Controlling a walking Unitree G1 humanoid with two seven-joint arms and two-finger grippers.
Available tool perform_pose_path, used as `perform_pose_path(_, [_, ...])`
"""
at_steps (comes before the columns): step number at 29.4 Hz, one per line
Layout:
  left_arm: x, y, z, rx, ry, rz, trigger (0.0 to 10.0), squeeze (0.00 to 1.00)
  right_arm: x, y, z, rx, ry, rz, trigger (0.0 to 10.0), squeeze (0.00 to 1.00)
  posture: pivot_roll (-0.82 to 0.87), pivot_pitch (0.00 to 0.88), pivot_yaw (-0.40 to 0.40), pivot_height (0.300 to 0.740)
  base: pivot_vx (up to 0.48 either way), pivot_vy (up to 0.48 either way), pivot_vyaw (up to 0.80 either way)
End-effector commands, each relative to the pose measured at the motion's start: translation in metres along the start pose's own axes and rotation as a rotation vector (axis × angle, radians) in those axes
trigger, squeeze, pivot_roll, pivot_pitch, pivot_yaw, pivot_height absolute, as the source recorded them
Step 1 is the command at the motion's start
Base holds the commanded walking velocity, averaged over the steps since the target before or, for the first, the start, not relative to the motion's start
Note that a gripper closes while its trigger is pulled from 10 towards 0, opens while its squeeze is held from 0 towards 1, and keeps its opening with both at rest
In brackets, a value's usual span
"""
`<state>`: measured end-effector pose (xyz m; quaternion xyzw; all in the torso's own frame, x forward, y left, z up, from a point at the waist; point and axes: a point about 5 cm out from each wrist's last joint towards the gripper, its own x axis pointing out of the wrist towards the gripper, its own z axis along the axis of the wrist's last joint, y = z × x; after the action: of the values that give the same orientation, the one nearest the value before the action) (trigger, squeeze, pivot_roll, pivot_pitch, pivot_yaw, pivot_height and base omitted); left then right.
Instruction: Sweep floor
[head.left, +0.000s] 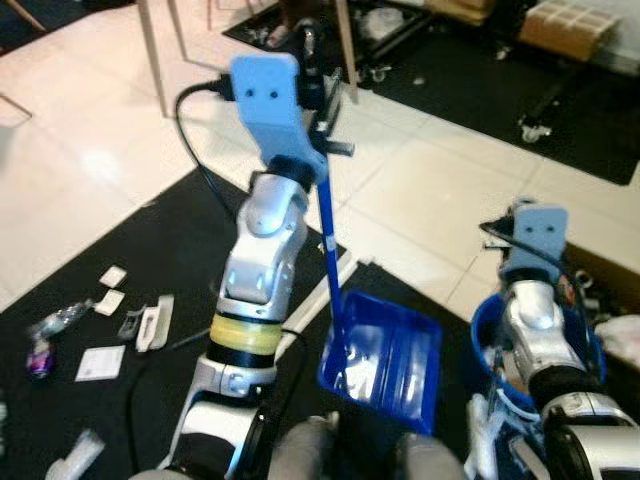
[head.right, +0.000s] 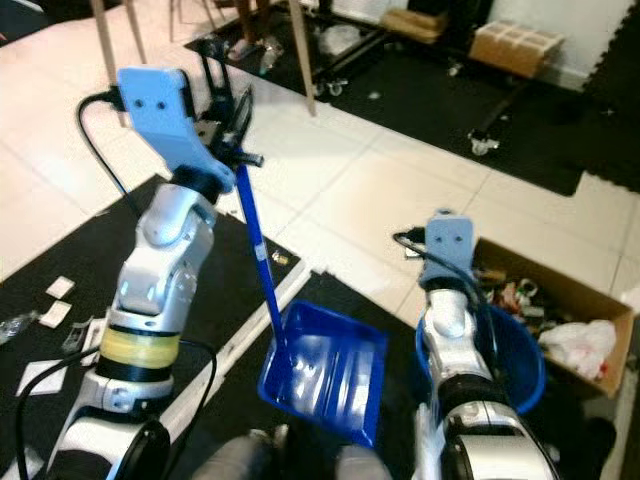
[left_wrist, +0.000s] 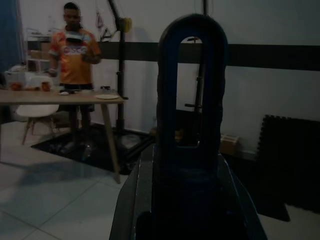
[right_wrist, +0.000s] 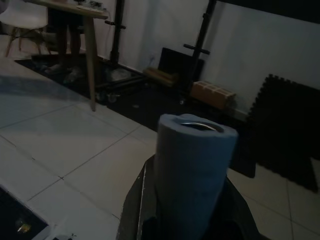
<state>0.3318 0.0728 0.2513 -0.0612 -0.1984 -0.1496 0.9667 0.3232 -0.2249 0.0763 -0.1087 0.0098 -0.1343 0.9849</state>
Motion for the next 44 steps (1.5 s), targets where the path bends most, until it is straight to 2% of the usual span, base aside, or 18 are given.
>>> perform_pose_path(1, [0.0002,0.0037,0.0053,-0.015,-0.022,0.014,10.0,0.00,0.0032,0.0052,0.0099,-0.004,-0.048,0.021,10.0,0.00,-0.01,0.034,0.002,0.740,0.000,0.000,0.80])
perform_pose_path(44, [0.0026,0.0072,0.0058,0.025,-0.002,0.037,10.0,0.00,0.0021,0.0070,0.0085,-0.002,-0.043,0.028,10.0,0.00,-0.01,0.043,0.000,0.740,0.000,0.000,0.80])
